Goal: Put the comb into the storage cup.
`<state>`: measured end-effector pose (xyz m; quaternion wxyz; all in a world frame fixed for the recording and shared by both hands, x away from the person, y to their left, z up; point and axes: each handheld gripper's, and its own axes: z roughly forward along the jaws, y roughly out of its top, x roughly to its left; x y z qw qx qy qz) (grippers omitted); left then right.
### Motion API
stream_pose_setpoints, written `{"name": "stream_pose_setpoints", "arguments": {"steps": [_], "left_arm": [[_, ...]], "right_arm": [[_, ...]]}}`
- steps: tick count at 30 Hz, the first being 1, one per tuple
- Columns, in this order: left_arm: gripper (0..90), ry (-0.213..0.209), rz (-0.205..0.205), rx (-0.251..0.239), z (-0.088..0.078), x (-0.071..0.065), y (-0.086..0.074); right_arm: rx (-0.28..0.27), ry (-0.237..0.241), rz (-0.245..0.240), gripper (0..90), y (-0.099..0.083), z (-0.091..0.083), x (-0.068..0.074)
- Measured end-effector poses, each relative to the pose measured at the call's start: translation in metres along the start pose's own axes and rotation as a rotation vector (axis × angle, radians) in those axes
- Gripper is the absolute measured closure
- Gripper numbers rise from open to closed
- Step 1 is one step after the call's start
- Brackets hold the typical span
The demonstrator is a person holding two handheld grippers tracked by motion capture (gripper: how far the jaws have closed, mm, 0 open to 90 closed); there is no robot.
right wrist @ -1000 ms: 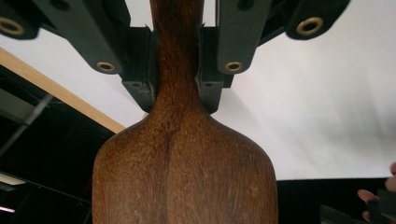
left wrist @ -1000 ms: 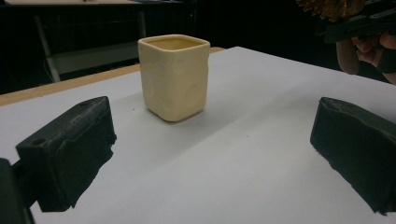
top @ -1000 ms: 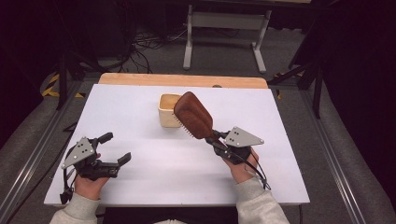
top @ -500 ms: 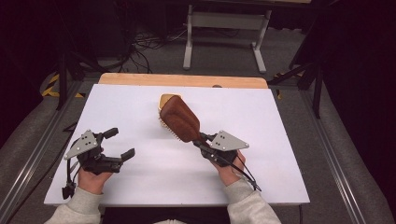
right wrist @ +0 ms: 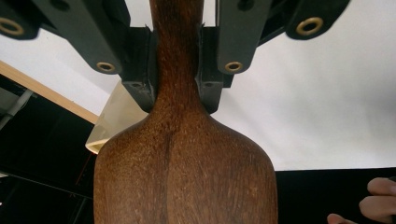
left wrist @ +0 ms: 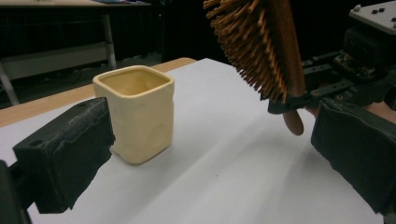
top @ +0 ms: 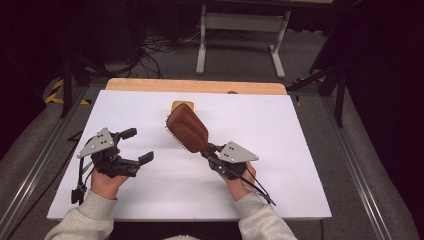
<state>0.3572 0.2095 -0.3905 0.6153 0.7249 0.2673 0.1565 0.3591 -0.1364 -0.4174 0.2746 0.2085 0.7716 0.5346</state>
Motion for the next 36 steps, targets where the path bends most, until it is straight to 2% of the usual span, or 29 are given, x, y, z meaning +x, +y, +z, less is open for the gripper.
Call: {"name": "stream_pose_setpoints", "arguments": {"steps": [5, 10, 13, 22, 25, 29, 36], "left_arm": [[0.2, -0.022, 0.007, 0.009, 0.009, -0.002, 0.008], [0.2, -0.074, 0.004, 0.010, 0.024, -0.007, 0.018], [0.2, -0.124, -0.004, 0.008, 0.031, -0.009, 0.022], [0.2, -0.147, -0.013, 0.044, 0.049, -0.014, 0.031], [0.2, -0.156, -0.016, 0.071, 0.056, -0.014, 0.035], [0.2, -0.150, -0.007, 0.091, 0.063, -0.013, 0.038], [0.2, -0.158, -0.021, 0.101, 0.072, -0.013, 0.041]], "right_arm": [[-0.002, -0.003, -0.002, 72.3, -0.001, 0.001, 0.000], [-0.005, -0.006, -0.001, 72.3, -0.001, 0.001, 0.000], [-0.009, -0.003, -0.001, 72.3, -0.001, 0.001, 0.001], [-0.012, -0.003, -0.008, 72.3, -0.001, 0.000, 0.002], [-0.013, -0.002, -0.012, 72.3, -0.001, 0.000, 0.003], [-0.016, 0.001, -0.017, 72.3, -0.001, 0.000, 0.003], [-0.018, -0.001, -0.021, 72.2, -0.002, 0.000, 0.004]]}}
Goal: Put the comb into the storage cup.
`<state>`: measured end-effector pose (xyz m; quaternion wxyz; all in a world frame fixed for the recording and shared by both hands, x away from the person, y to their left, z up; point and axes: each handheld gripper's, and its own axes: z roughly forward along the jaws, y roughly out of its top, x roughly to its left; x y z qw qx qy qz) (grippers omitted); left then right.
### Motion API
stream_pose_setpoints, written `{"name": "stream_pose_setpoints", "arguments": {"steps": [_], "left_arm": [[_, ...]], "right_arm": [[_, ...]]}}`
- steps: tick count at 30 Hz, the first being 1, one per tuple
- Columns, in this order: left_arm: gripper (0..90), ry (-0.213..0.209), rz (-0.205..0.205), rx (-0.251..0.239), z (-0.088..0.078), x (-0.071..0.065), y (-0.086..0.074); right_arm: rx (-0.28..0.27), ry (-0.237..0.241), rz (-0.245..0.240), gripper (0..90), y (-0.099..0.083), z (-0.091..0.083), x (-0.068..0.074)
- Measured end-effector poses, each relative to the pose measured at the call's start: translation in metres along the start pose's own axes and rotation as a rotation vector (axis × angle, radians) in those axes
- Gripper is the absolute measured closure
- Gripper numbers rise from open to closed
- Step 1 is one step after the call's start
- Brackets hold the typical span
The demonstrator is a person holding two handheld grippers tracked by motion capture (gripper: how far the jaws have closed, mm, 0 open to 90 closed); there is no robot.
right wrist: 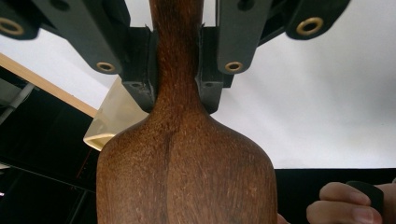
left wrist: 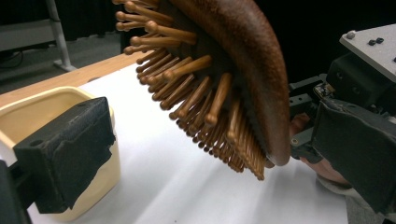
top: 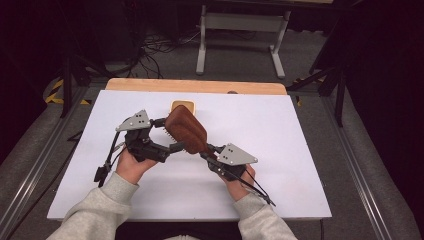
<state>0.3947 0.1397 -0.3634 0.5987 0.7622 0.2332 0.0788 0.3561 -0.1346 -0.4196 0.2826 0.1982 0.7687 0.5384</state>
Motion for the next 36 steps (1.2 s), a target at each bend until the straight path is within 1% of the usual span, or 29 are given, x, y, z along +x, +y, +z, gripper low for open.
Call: {"name": "stream_pose_setpoints", "arguments": {"steps": [2, 3, 7, 10, 13, 16, 18, 20, 22, 25, 26, 27, 28, 31, 32, 35, 36], "left_arm": [[0.2, -0.004, -0.001, 0.001, 0.004, 0.000, 0.000], [0.2, -0.007, -0.010, 0.005, 0.006, -0.001, 0.001], [0.7, -0.003, -0.007, 0.018, 0.013, -0.003, 0.001], [1.1, 0.007, -0.002, 0.027, 0.016, -0.003, 0.002], [1.5, 0.003, -0.011, 0.029, 0.019, -0.004, 0.002], [3.0, 0.001, -0.004, 0.028, 0.019, -0.004, 0.003], [6.4, -0.004, -0.003, 0.031, 0.019, -0.004, 0.003], [9.5, 0.001, 0.010, 0.043, 0.019, -0.004, 0.003], [10.7, 0.001, 0.010, 0.048, 0.019, -0.004, 0.002], [17.2, 0.012, 0.018, 0.057, 0.019, -0.004, 0.002], [19.5, 0.010, 0.003, 0.057, 0.018, -0.004, 0.003], [20.8, 0.010, 0.003, 0.057, 0.018, -0.004, 0.003], [22.1, 0.009, -0.018, 0.056, 0.017, -0.003, 0.003], [25.3, 0.005, -0.020, 0.059, 0.017, -0.002, 0.003], [26.8, 0.008, -0.020, 0.061, 0.016, -0.002, 0.003], [32.3, 0.000, -0.022, 0.058, 0.015, -0.003, 0.004], [32.3, -0.001, -0.020, 0.057, 0.015, -0.003, 0.004]], "right_arm": [[-0.001, 0.002, -0.003, 72.2, 0.000, 0.000, 0.000], [-0.002, 0.001, -0.003, 72.2, 0.000, 0.000, 0.000], [-0.006, 0.000, -0.003, 72.2, 0.000, -0.001, 0.001], [-0.007, 0.001, -0.004, 72.2, 0.000, -0.001, 0.001], [-0.007, 0.003, -0.009, 72.2, 0.000, -0.001, 0.001], [-0.004, 0.001, -0.014, 72.2, 0.000, 0.000, 0.001], [-0.004, 0.005, -0.014, 72.2, 0.000, 0.000, 0.002], [-0.004, 0.005, -0.013, 72.1, 0.000, 0.000, 0.002], [-0.002, 0.007, -0.015, 72.1, 0.000, 0.000, 0.002], [0.001, 0.010, -0.022, 71.9, 0.000, 0.001, 0.003], [0.000, 0.008, -0.024, 71.9, 0.000, 0.001, 0.003], [0.001, 0.008, -0.026, 71.8, 0.000, 0.001, 0.003], [0.002, 0.006, -0.029, 71.8, -0.001, 0.001, 0.003], [0.007, 0.008, -0.035, 71.6, -0.001, 0.002, 0.004], [0.009, 0.009, -0.036, 71.3, -0.001, 0.002, 0.004], [0.013, 0.012, -0.042, 71.1, -0.001, 0.003, 0.005], [0.013, 0.012, -0.042, 71.1, -0.001, 0.003, 0.005]]}}
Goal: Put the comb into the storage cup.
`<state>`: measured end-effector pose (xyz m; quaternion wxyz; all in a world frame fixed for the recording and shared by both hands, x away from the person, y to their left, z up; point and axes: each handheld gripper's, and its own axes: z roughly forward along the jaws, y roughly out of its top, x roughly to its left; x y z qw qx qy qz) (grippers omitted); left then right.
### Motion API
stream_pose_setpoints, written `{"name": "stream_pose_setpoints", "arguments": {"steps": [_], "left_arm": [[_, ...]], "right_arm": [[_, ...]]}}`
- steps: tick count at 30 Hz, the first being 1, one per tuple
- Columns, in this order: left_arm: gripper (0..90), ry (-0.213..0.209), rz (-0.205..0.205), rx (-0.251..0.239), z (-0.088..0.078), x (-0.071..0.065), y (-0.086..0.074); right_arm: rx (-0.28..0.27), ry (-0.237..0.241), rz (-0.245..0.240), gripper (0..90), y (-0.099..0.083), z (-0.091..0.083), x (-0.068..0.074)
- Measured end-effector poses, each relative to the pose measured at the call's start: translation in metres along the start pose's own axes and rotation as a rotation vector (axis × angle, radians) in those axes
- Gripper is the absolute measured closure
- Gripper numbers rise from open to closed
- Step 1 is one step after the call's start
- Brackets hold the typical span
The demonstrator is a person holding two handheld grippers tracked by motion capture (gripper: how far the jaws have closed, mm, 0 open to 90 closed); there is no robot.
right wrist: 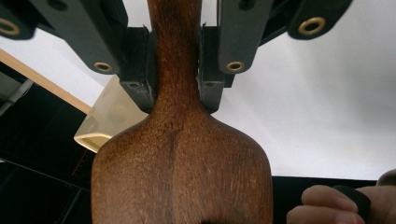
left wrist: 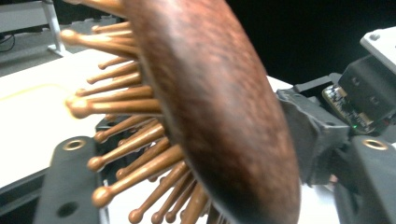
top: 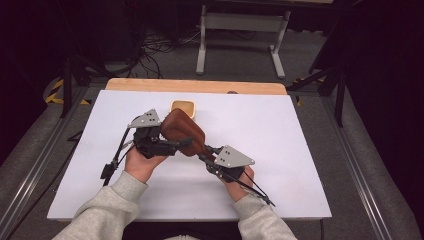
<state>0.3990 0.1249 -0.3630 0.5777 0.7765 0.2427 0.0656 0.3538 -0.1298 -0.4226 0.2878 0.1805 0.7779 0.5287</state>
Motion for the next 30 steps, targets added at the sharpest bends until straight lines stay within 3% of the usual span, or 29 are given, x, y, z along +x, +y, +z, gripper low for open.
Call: {"name": "stream_pose_setpoints", "arguments": {"steps": [1, 4, 10, 13, 16, 18, 22, 25, 28, 29, 30], "left_arm": [[34.2, -0.005, 0.002, 0.001, 0.000, 0.000, 0.000], [42.7, -0.052, -0.045, 0.007, -0.003, 0.003, 0.003], [47.4, -0.082, -0.060, 0.015, -0.004, 0.004, 0.005], [51.1, -0.103, -0.100, 0.014, -0.005, 0.005, 0.005], [53.1, -0.093, -0.082, 0.016, -0.005, 0.003, 0.007], [53.6, -0.064, -0.063, 0.028, -0.006, -0.001, 0.009], [53.7, -0.062, -0.055, 0.030, -0.008, -0.002, 0.012], [53.6, -0.054, -0.039, 0.030, -0.009, -0.002, 0.015], [53.6, -0.052, -0.034, 0.033, -0.011, -0.003, 0.018], [53.6, -0.046, -0.029, 0.034, -0.012, -0.004, 0.019], [53.6, -0.045, -0.021, 0.033, -0.013, -0.004, 0.021]], "right_arm": [[0.003, 0.004, -0.003, 70.9, 0.000, 0.000, 0.000], [0.016, 0.018, -0.001, 70.3, -0.002, 0.002, 0.001], [0.020, 0.031, 0.003, 69.9, -0.003, 0.004, 0.000], [0.022, 0.049, 0.024, 69.0, -0.004, 0.004, -0.002], [0.012, 0.055, 0.032, 68.0, -0.003, 0.003, -0.003], [0.015, 0.059, 0.048, 66.7, -0.003, 0.002, -0.005], [-0.006, 0.081, 0.076, 59.9, -0.002, 0.000, -0.007], [-0.025, 0.084, 0.094, 48.3, -0.001, -0.002, -0.009], [-0.042, 0.082, 0.096, 43.0, 0.000, -0.004, -0.010], [-0.064, 0.091, 0.100, 34.1, 0.002, -0.006, -0.012], [-0.064, 0.091, 0.100, 34.1, 0.002, -0.006, -0.012]]}}
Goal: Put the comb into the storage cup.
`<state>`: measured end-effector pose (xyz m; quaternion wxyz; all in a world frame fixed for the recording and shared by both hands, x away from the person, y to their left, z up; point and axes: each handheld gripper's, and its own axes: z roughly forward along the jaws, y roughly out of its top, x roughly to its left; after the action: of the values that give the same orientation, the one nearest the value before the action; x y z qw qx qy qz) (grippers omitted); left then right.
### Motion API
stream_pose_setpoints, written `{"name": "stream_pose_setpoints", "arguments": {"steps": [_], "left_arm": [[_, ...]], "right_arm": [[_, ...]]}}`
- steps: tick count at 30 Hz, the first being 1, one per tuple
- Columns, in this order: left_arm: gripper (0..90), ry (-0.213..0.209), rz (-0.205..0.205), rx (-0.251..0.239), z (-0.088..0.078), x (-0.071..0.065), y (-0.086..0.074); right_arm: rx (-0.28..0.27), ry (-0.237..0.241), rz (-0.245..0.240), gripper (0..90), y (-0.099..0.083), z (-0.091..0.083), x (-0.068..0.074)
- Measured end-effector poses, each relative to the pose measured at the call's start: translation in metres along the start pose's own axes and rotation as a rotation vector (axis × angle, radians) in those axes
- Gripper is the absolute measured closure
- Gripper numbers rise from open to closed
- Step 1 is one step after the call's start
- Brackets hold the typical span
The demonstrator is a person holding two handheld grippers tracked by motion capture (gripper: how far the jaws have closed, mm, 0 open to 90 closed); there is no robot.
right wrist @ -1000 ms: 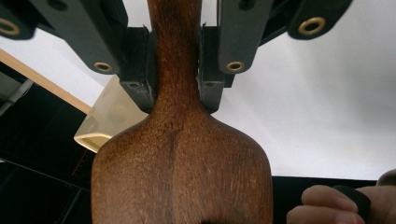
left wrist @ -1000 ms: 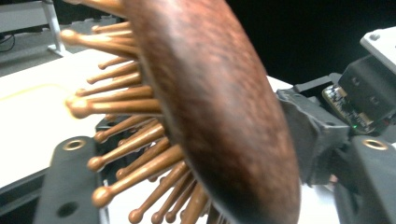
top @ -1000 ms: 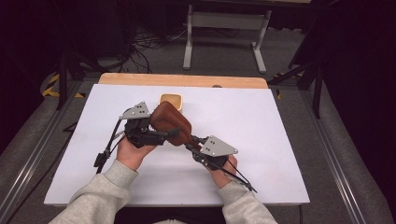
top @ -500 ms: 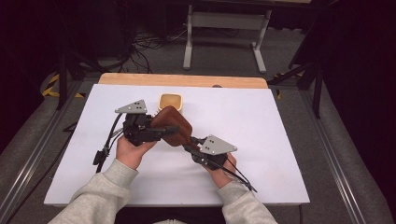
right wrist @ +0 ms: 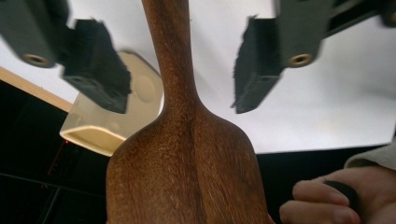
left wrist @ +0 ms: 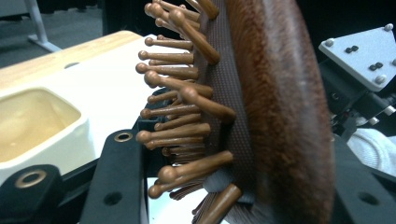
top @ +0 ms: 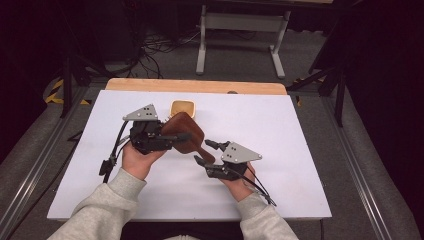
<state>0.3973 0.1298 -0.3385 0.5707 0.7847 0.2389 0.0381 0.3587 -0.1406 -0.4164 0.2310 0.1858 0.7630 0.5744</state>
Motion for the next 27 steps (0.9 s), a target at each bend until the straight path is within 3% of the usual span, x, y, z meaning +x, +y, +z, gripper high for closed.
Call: {"name": "stream_pose_setpoints", "arguments": {"steps": [2, 8, 20, 27], "left_arm": [[53.6, 0.008, 0.009, -0.003, -0.004, -0.001, 0.005], [53.5, 0.036, 0.034, -0.006, -0.012, -0.001, 0.016], [53.4, 0.085, 0.080, -0.016, -0.026, -0.001, 0.038], [53.3, 0.109, 0.083, -0.037, -0.036, 0.001, 0.048]], "right_arm": [[-0.020, -0.007, -0.004, 22.1, 0.002, -0.003, -0.002], [-0.024, -0.007, 0.037, 9.1, 0.006, -0.014, -0.008], [-0.013, -0.027, 0.077, 5.3, 0.003, -0.033, -0.019], [-0.006, -0.042, 0.090, 5.0, -0.001, -0.040, -0.022]]}}
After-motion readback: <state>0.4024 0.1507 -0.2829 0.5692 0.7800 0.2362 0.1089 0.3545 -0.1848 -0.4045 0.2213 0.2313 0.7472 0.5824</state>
